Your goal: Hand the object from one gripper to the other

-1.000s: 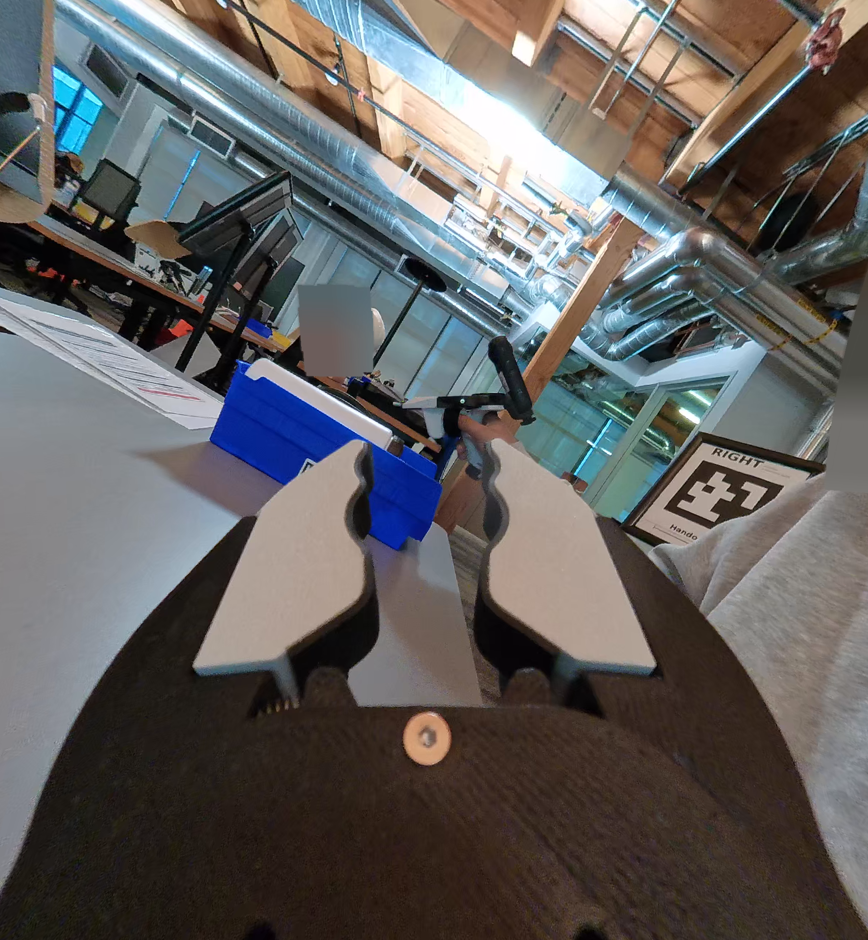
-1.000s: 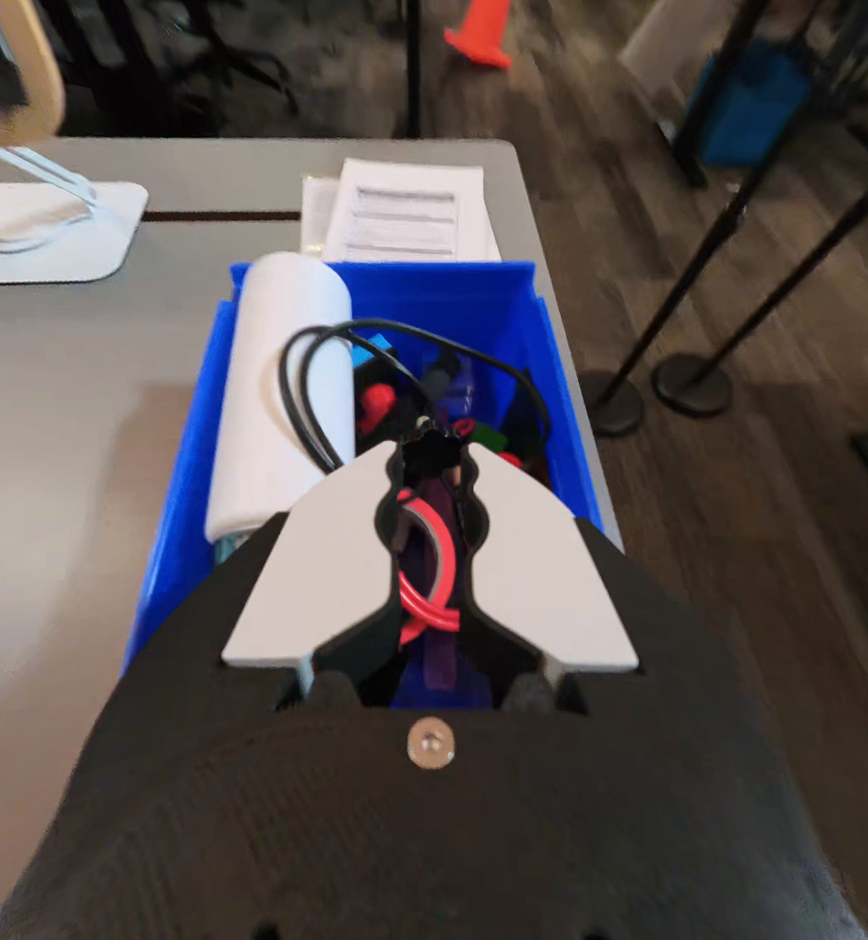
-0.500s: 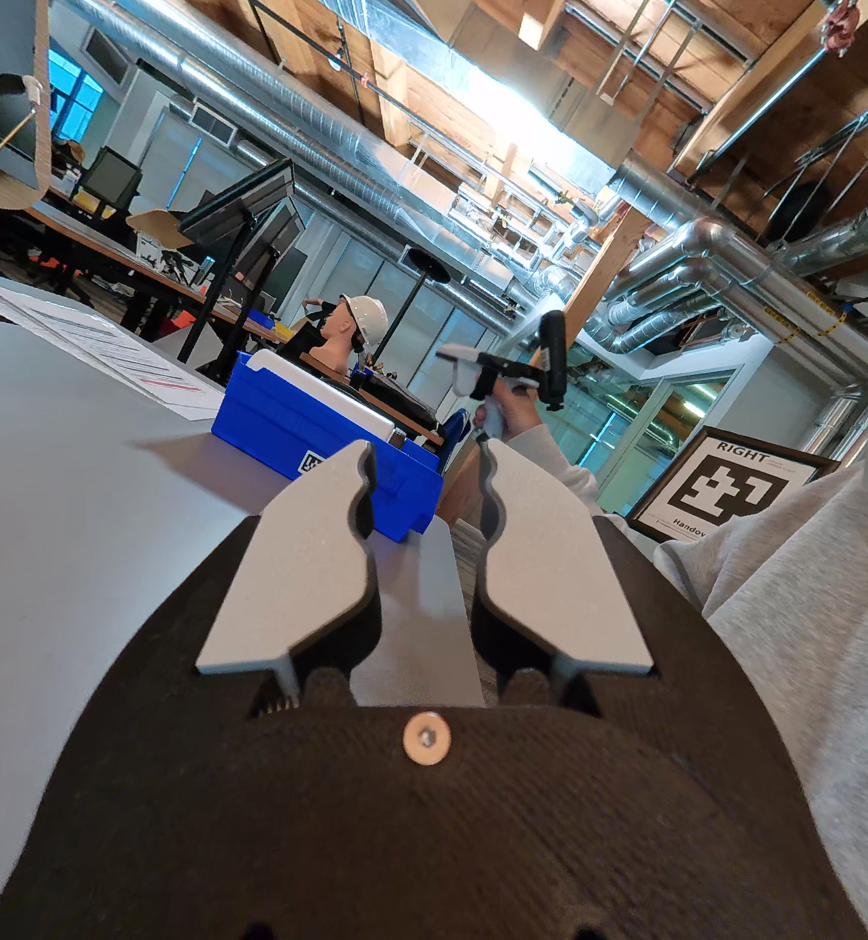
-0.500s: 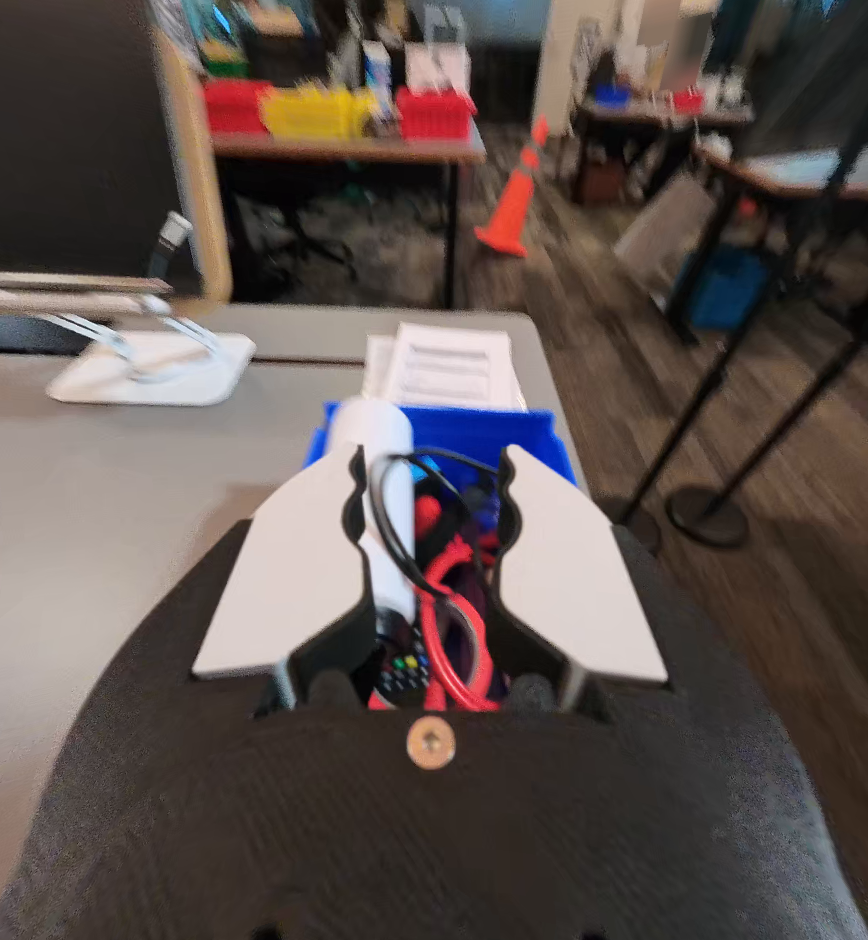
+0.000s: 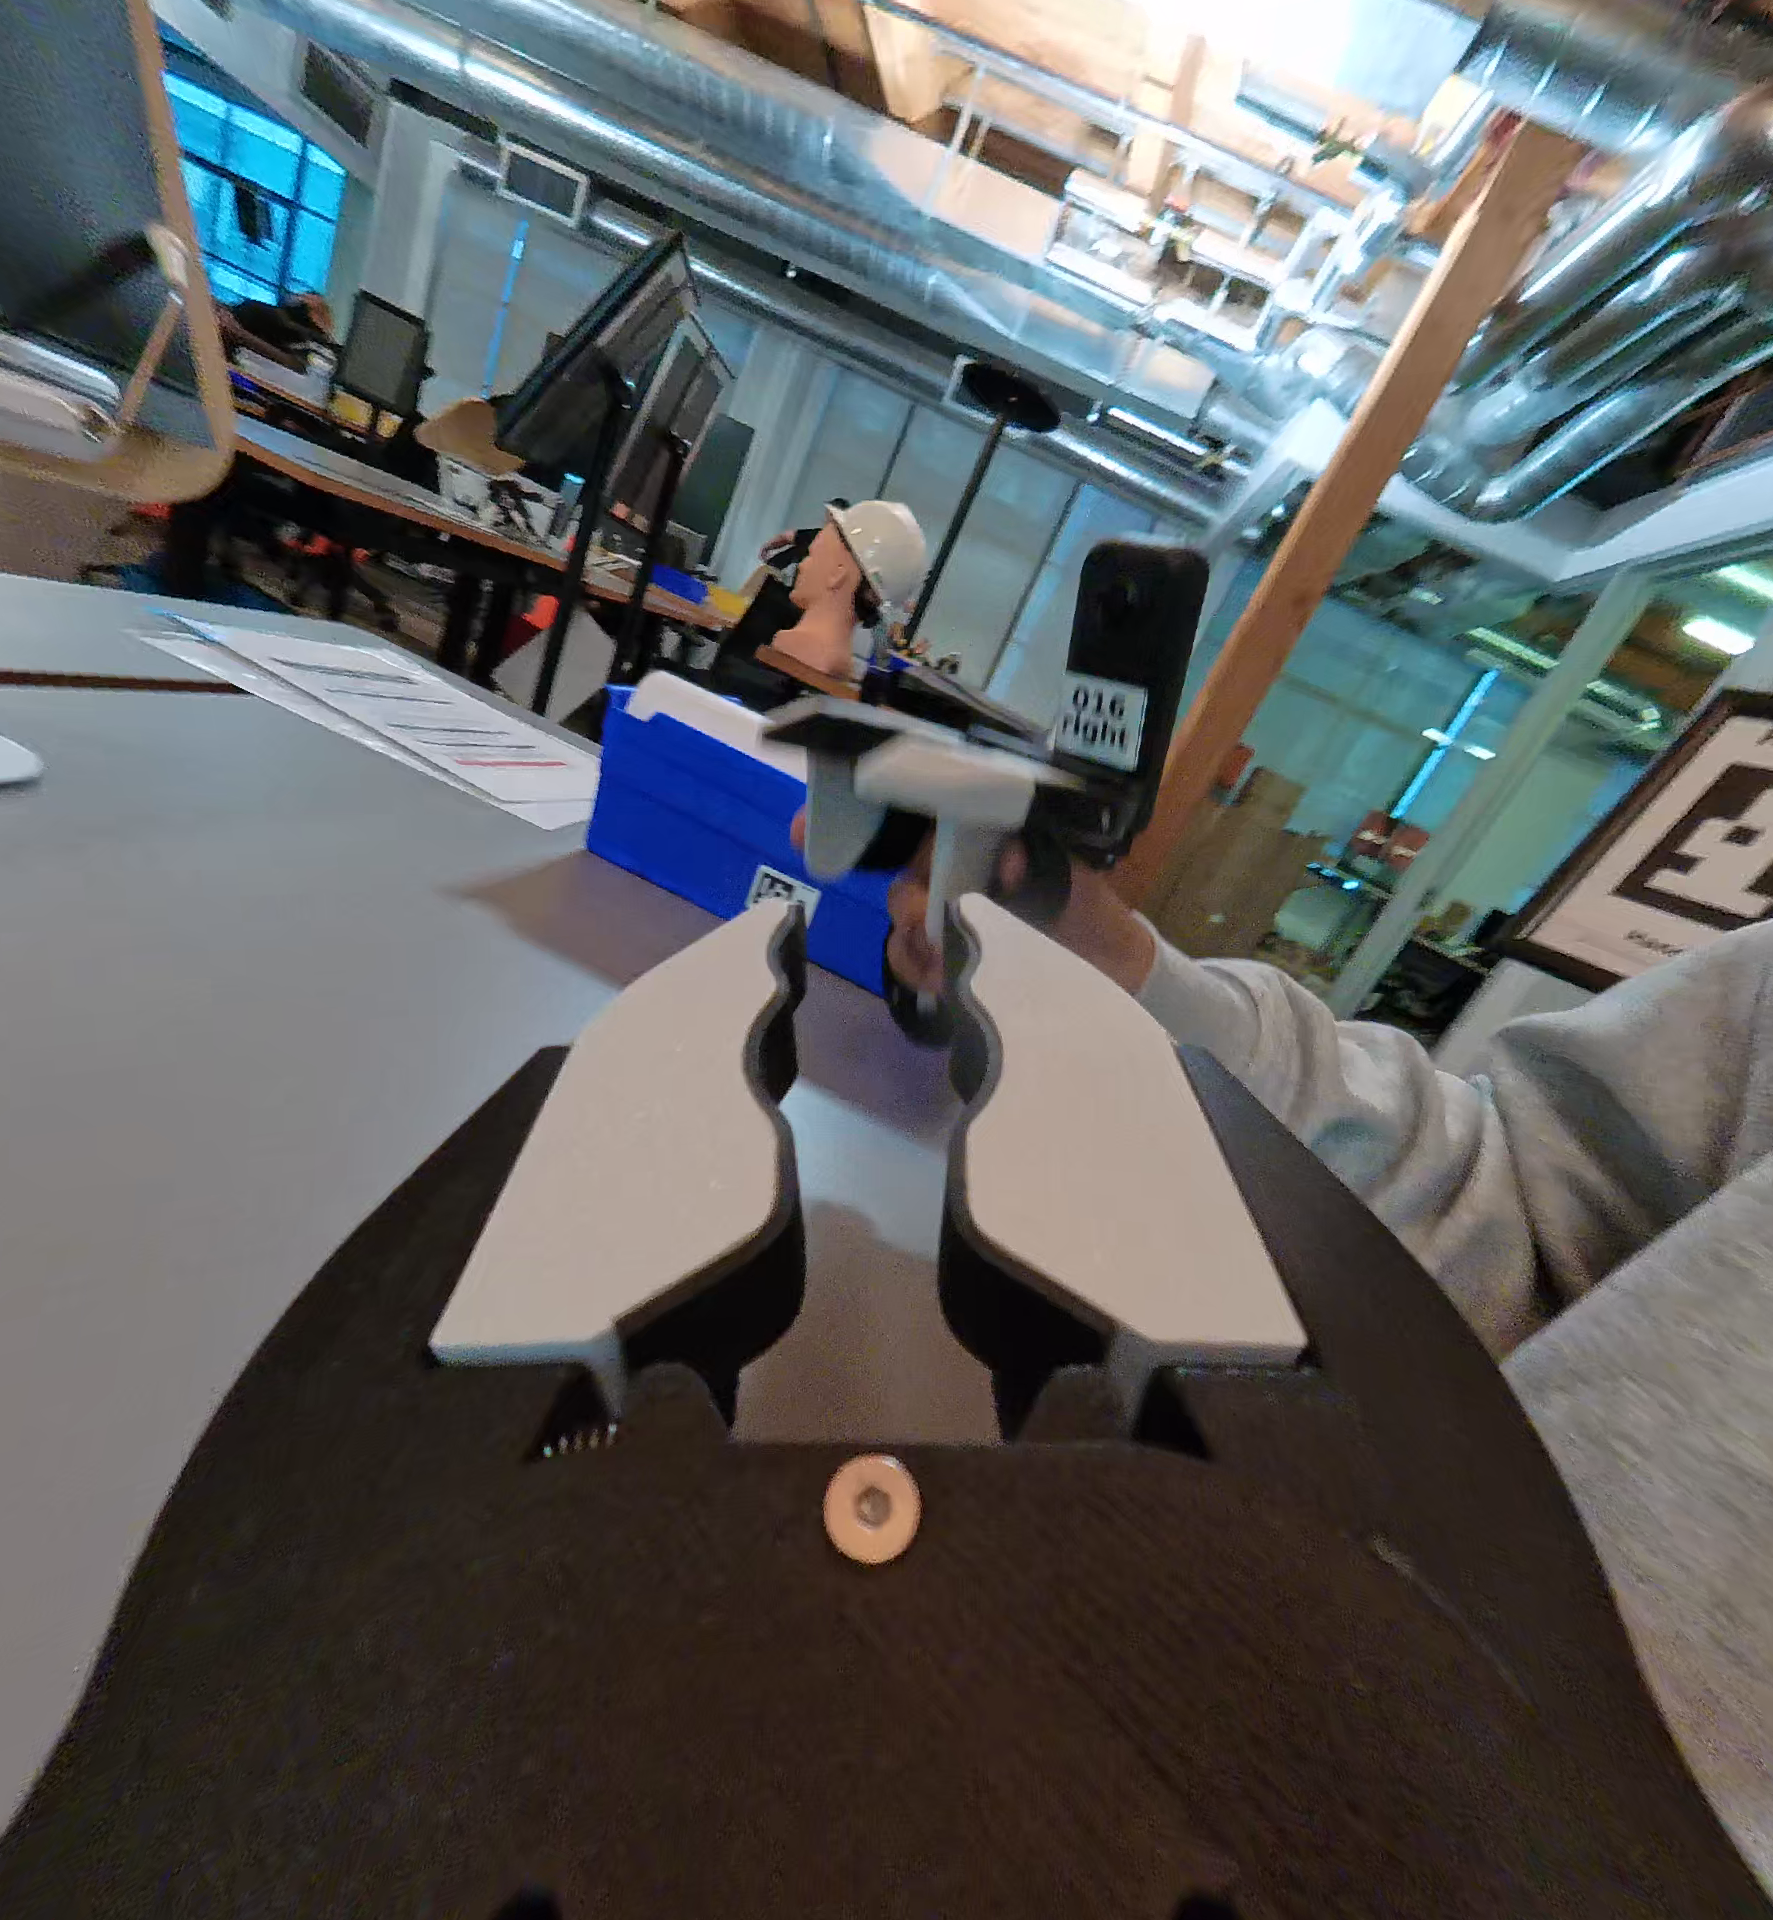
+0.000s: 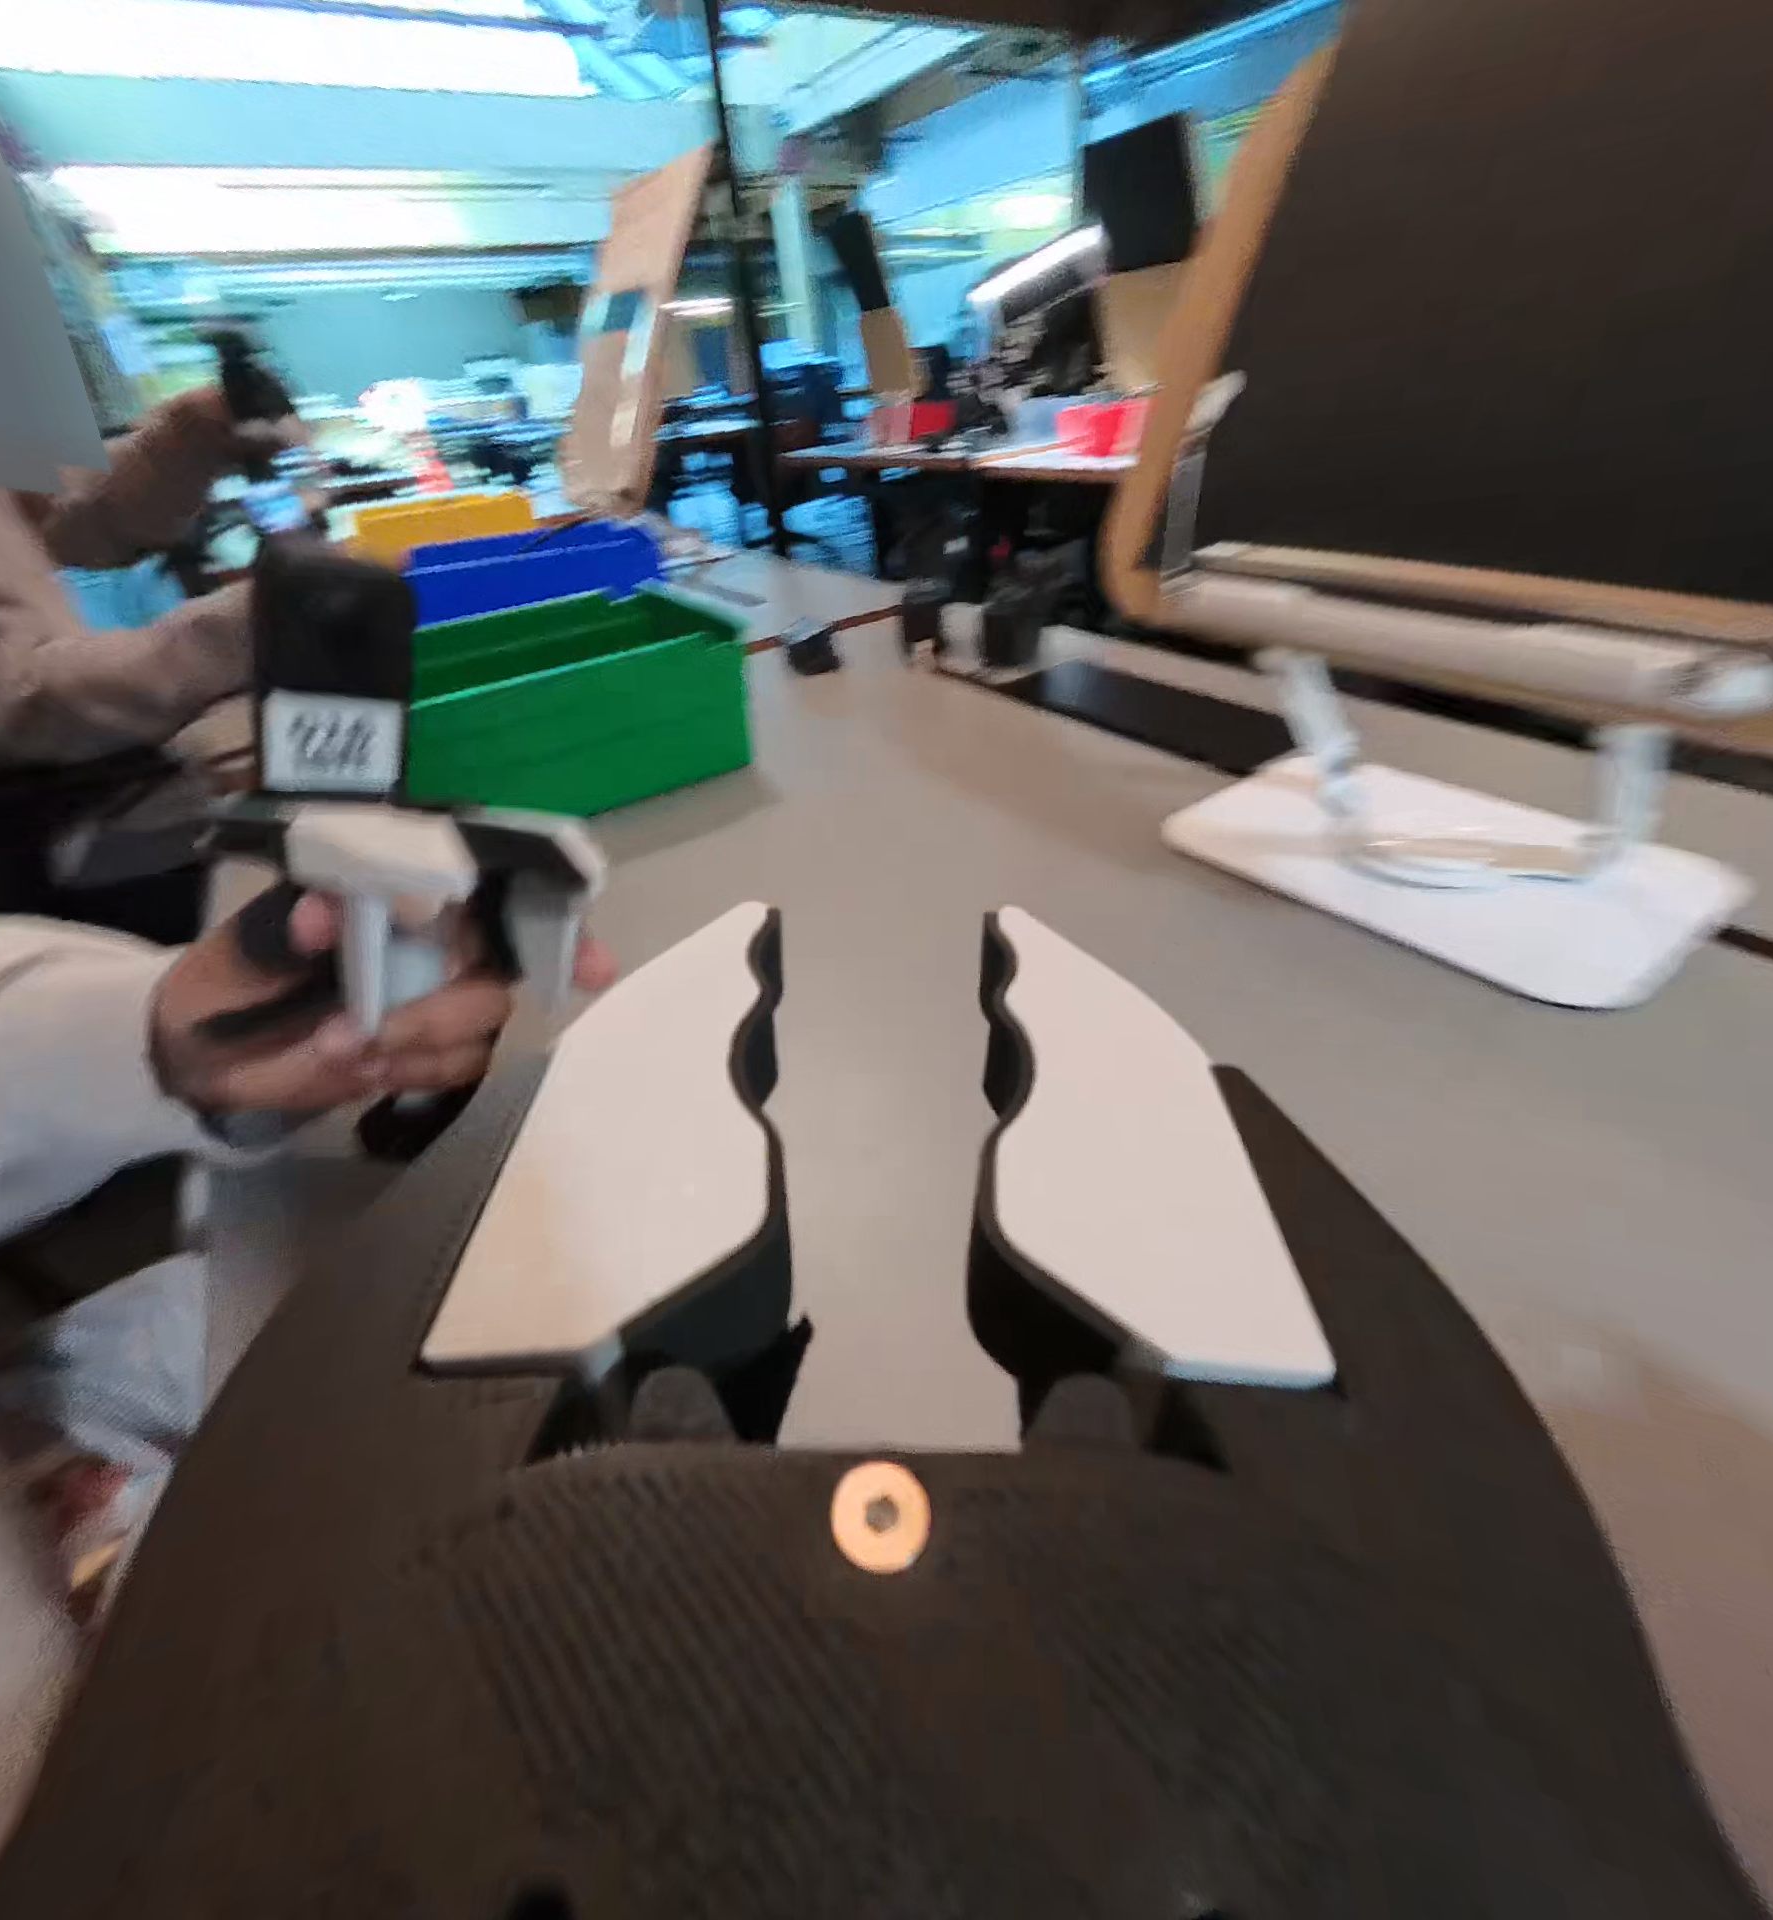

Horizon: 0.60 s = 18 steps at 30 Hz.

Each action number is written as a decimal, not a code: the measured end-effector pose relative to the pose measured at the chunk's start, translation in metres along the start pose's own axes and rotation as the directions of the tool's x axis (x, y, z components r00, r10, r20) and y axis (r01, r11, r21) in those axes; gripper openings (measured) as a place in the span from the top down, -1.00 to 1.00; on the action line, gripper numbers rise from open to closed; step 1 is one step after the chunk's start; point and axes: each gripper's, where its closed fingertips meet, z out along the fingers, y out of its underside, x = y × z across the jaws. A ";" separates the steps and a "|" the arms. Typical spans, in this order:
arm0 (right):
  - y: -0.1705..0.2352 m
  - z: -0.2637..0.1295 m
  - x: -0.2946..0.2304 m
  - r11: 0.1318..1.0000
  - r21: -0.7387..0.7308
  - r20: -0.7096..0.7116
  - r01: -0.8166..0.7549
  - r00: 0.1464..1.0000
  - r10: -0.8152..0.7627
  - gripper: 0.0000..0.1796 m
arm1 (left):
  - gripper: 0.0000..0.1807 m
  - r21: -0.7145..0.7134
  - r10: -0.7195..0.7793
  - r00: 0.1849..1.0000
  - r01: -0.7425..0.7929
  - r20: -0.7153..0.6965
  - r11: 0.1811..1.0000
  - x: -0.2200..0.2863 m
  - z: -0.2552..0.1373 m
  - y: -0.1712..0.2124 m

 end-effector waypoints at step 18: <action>0.052 0.052 -0.045 0.996 -0.006 -0.040 -0.090 0.995 0.089 0.63 | 0.96 -0.641 0.598 0.741 -0.305 0.305 0.705 -0.122 -0.303 -0.144</action>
